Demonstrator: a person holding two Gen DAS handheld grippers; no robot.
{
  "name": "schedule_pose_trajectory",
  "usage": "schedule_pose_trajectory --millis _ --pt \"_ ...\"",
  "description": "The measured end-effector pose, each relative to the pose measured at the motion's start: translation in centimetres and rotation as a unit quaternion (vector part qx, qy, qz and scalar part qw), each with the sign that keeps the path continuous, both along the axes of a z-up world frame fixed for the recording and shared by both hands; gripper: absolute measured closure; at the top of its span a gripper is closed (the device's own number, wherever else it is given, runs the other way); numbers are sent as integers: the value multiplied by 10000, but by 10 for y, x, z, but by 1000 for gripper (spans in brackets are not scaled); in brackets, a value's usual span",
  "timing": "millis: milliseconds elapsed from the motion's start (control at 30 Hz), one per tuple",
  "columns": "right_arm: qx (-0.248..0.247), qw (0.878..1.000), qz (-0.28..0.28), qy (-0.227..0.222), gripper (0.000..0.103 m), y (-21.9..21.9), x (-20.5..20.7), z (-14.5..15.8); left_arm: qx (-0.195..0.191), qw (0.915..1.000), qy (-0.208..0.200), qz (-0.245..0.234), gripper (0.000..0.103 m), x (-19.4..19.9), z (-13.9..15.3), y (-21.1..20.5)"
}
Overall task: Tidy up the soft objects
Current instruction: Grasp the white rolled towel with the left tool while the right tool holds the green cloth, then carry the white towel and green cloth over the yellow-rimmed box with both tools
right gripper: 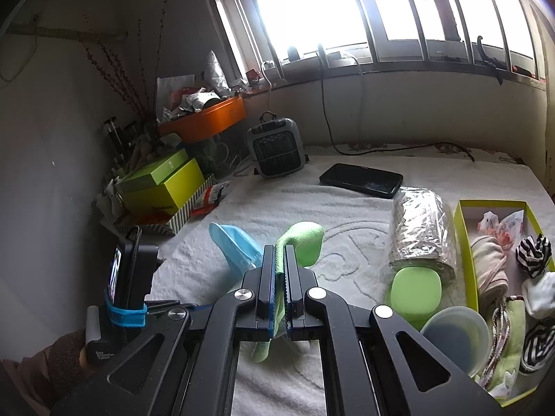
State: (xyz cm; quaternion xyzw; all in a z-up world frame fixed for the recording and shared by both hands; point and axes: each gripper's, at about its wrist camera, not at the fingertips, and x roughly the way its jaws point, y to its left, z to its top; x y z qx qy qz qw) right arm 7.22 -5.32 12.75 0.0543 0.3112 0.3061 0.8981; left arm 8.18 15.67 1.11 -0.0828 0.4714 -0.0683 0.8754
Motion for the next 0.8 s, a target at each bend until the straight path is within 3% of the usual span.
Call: schedule_pose_trajectory --millis 400,800 --pt "116 9999 -27 82 99 -11 3 -5 -122 9999 -20 65 84 -4 7 -3" --pt "251 9995 -197 -44 99 -32 2 7 -173 9992 -366 61 84 -11 39 -8"
